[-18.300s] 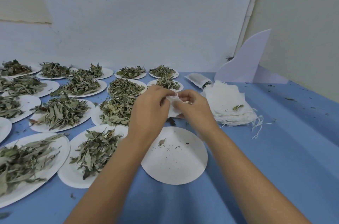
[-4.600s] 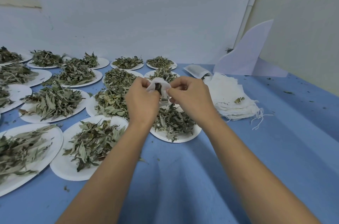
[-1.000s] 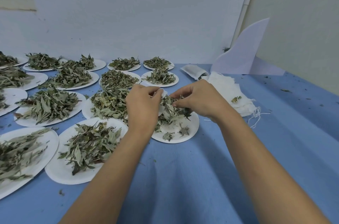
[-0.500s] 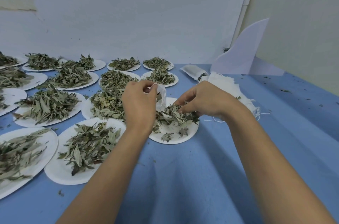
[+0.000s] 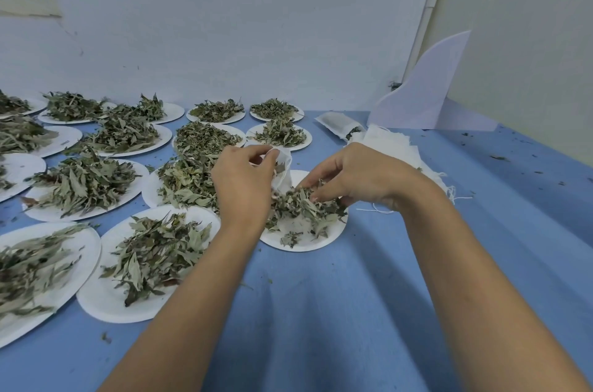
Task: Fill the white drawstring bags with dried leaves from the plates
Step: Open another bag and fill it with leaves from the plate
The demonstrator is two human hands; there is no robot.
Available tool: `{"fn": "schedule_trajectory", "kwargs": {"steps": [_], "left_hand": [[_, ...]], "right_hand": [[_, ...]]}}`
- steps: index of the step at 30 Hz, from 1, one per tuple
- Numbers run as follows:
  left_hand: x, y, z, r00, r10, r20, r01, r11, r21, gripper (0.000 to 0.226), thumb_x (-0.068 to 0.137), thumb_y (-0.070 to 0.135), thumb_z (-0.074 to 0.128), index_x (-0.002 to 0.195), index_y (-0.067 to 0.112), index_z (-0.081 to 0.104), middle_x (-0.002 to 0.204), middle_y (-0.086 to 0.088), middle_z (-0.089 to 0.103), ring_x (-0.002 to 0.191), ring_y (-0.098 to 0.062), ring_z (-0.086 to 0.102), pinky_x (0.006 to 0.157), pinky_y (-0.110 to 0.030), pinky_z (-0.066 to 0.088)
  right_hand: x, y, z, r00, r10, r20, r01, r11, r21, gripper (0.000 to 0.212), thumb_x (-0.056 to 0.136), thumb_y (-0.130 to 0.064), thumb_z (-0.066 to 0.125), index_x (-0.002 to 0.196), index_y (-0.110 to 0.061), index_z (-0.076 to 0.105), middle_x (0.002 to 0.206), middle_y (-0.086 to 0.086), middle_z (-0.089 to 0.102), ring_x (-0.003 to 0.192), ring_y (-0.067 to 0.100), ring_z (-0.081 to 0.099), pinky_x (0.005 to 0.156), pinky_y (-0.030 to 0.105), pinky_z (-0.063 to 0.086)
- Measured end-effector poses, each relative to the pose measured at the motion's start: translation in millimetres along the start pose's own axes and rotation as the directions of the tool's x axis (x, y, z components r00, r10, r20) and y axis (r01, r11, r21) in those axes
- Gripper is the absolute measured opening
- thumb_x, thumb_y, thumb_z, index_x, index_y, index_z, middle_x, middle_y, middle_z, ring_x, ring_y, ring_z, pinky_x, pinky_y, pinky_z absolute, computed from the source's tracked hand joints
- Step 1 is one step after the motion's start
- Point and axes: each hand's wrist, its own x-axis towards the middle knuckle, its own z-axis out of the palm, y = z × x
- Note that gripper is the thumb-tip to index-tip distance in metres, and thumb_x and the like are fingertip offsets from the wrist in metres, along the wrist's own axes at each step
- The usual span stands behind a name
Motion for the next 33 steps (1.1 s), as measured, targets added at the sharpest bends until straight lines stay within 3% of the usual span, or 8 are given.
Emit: {"fn": "schedule_trajectory", "kwargs": {"steps": [8,11,15,18,21,23,28,33], "left_hand": [[-1.7,-1.4,1.4,0.999,0.046,0.025,-0.048,0.995,0.090,0.017,0.089,0.030,0.065,0.092,0.015,0.072,0.098,0.000,0.061,0.082,-0.011,0.054,0.068,-0.013,0.030],[-2.4,1.2,-0.1,0.997,0.045,0.064,-0.049,0.997,0.068,0.012,0.090,0.029,0.060,0.089,0.018,0.063,0.088,0.004,0.062,0.073,-0.012,0.057,0.065,-0.028,0.043],[3.4,1.4,-8.5,0.996,0.075,0.054,-0.074,0.997,-0.018,0.011,0.087,0.008,0.058,0.087,0.016,0.050,0.074,0.011,0.054,0.061,0.008,0.050,0.052,-0.008,0.037],[9.4,0.0,-16.1,0.993,0.093,0.073,-0.093,0.996,-0.001,0.022,0.086,0.003,0.058,0.101,0.018,0.052,0.089,0.003,0.061,0.075,0.001,0.055,0.060,-0.007,0.038],[12.9,-1.5,-19.3,0.989,0.109,0.098,-0.113,0.993,0.036,0.027,0.087,0.008,0.061,0.111,0.018,0.061,0.103,-0.002,0.062,0.083,-0.001,0.054,0.073,-0.007,0.038],[15.4,-2.2,-20.2,0.989,0.104,0.101,-0.114,0.989,0.093,0.020,0.085,0.015,0.063,0.105,0.017,0.066,0.105,-0.003,0.061,0.079,0.002,0.051,0.069,-0.001,0.034],[18.7,-3.2,-19.1,0.998,0.017,0.054,-0.025,0.989,0.143,0.022,0.081,0.031,0.067,0.087,0.010,0.067,0.088,-0.004,0.063,0.076,-0.014,0.053,0.065,-0.024,0.034],[15.4,0.9,-21.2,0.999,-0.034,-0.040,0.042,0.974,0.220,0.029,0.084,0.035,0.061,0.066,0.011,0.063,0.060,-0.004,0.059,0.055,-0.019,0.052,0.049,-0.027,0.033]], "right_hand": [[2.2,2.0,-2.3,0.987,0.040,-0.158,-0.025,0.995,0.096,0.022,0.079,-0.008,0.072,0.081,-0.030,0.074,0.066,-0.010,0.067,0.056,-0.003,0.058,0.061,0.014,0.053],[4.8,5.4,-1.9,0.974,0.053,-0.218,-0.031,0.994,0.102,0.022,0.078,-0.008,0.073,0.080,-0.029,0.073,0.074,-0.004,0.070,0.065,0.005,0.060,0.069,0.022,0.056],[10.0,12.0,0.7,0.967,0.083,-0.242,-0.083,0.997,0.009,0.018,0.077,-0.010,0.075,0.085,-0.027,0.075,0.083,0.002,0.072,0.083,0.017,0.066,0.081,0.031,0.057],[12.5,16.4,2.4,0.957,0.106,-0.269,-0.123,0.991,-0.046,0.016,0.076,-0.012,0.076,0.085,-0.025,0.076,0.088,0.007,0.072,0.089,0.024,0.066,0.086,0.038,0.055],[13.6,20.1,1.8,0.948,0.132,-0.291,-0.161,0.984,-0.075,0.016,0.077,-0.013,0.076,0.086,-0.026,0.076,0.085,0.004,0.070,0.079,0.017,0.060,0.073,0.028,0.053],[13.7,20.7,0.7,0.941,0.147,-0.305,-0.179,0.981,-0.080,0.016,0.078,-0.014,0.075,0.086,-0.027,0.076,0.084,0.002,0.069,0.076,0.013,0.058,0.064,0.022,0.048],[12.5,21.7,-0.9,0.942,0.170,-0.291,-0.211,0.971,-0.116,0.015,0.077,-0.015,0.076,0.086,-0.027,0.075,0.080,-0.003,0.066,0.065,0.005,0.051,0.053,0.017,0.039],[10.4,17.6,-0.4,0.964,0.167,-0.207,-0.171,0.985,-0.003,0.015,0.079,-0.012,0.073,0.084,-0.026,0.074,0.090,0.005,0.071,0.077,0.013,0.059,0.076,0.030,0.054]]}}
